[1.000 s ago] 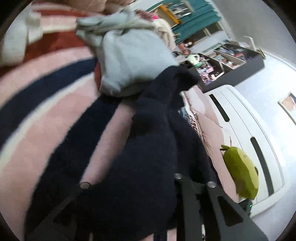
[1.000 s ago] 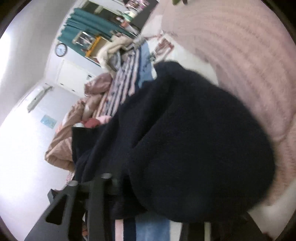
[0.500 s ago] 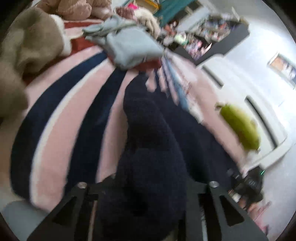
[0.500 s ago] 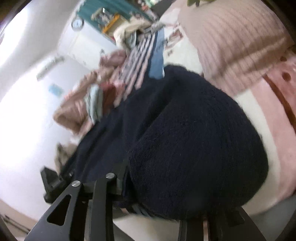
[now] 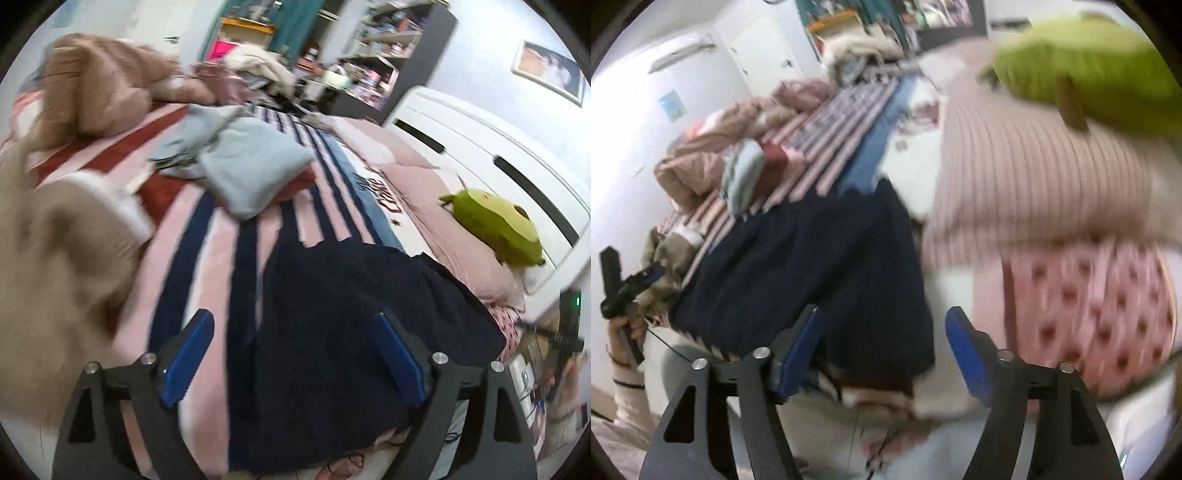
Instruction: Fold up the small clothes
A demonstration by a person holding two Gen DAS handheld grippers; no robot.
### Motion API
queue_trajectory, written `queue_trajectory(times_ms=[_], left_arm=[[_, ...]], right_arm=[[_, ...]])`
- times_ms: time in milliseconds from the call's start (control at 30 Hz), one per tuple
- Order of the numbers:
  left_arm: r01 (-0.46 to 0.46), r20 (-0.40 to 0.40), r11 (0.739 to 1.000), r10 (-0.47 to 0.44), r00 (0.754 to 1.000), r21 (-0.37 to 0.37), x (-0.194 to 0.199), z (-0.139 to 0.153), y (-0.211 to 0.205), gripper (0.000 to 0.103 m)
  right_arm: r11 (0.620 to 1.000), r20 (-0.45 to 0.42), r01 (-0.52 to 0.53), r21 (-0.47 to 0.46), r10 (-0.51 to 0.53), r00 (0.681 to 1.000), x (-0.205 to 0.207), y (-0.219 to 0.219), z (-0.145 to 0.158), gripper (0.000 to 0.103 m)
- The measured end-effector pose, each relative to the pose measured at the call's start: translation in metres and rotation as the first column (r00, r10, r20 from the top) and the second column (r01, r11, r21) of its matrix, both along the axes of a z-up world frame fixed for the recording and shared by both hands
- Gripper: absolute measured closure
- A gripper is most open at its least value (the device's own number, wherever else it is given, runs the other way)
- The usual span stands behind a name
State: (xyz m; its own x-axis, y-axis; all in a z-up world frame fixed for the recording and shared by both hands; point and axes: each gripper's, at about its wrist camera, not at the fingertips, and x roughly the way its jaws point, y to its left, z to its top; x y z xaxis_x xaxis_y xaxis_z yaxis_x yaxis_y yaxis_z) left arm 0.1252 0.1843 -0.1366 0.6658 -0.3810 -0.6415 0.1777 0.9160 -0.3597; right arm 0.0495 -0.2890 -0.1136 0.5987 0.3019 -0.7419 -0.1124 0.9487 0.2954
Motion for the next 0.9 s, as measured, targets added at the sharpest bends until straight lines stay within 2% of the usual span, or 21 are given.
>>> queue_trajectory(times_ms=[100, 200, 300, 367, 400, 433, 500, 533, 600, 733, 800, 900], left_arm=[[0.029, -0.063, 0.999, -0.027, 0.998, 0.037, 0.044, -0.021, -0.012, 0.017], [0.036, -0.157, 0.998, -0.028, 0.987, 0.045, 0.094, -0.051, -0.022, 0.019], [0.016, -0.212, 0.998, -0.001, 0.977, 0.067, 0.117, -0.068, -0.028, 0.024], [0.02, -0.235, 0.998, -0.005, 0.972, 0.06, 0.125, -0.073, -0.031, 0.033], [0.029, -0.233, 0.998, -0.016, 0.972, 0.054, 0.126, -0.072, -0.033, 0.048], [0.048, -0.235, 0.998, -0.039, 0.971, 0.033, 0.127, -0.071, -0.034, 0.069], [0.081, -0.237, 0.997, -0.079, 0.968, 0.001, 0.127, -0.068, -0.038, 0.089], [0.088, -0.226, 0.996, -0.081, 0.971, 0.02, 0.126, -0.066, -0.041, 0.091], [0.069, -0.185, 0.995, -0.055, 0.981, 0.072, 0.123, -0.058, -0.044, 0.093], [-0.044, -0.098, 0.994, 0.054, 0.994, 0.099, 0.125, -0.042, -0.032, 0.095], [-0.054, -0.077, 0.991, 0.063, 0.995, 0.119, 0.131, -0.036, -0.031, 0.095], [-0.062, -0.072, 0.987, 0.073, 0.995, 0.146, 0.144, -0.04, -0.034, 0.095]], right_arm=[[0.997, 0.03, -0.068, -0.022, 0.068, 0.997, 0.045, 0.011, 0.001, 0.035], [0.992, -0.013, -0.126, -0.028, 0.126, 0.992, 0.103, 0.031, -0.018, 0.035], [0.989, -0.068, -0.11, -0.102, 0.103, 0.992, 0.157, 0.042, -0.043, 0.036], [0.988, -0.117, -0.105, -0.116, 0.091, 0.989, 0.189, 0.045, -0.059, 0.039], [0.987, -0.145, -0.122, -0.104, 0.106, 0.984, 0.198, 0.045, -0.067, 0.046], [0.985, -0.186, -0.154, -0.082, 0.136, 0.973, 0.207, 0.048, -0.075, 0.064], [0.978, -0.228, -0.209, -0.022, 0.199, 0.953, 0.211, 0.052, -0.082, 0.09], [0.975, -0.228, -0.224, -0.013, 0.215, 0.95, 0.211, 0.056, -0.082, 0.092], [0.975, -0.183, -0.207, -0.083, 0.19, 0.965, 0.205, 0.06, -0.075, 0.098], [0.987, -0.085, -0.123, -0.108, 0.114, 0.99, 0.197, 0.048, -0.055, 0.101], [0.988, -0.053, -0.067, -0.136, 0.06, 0.997, 0.2, 0.04, -0.047, 0.101], [0.993, -0.066, -0.03, -0.112, 0.022, 0.998, 0.21, 0.031, -0.05, 0.101]])
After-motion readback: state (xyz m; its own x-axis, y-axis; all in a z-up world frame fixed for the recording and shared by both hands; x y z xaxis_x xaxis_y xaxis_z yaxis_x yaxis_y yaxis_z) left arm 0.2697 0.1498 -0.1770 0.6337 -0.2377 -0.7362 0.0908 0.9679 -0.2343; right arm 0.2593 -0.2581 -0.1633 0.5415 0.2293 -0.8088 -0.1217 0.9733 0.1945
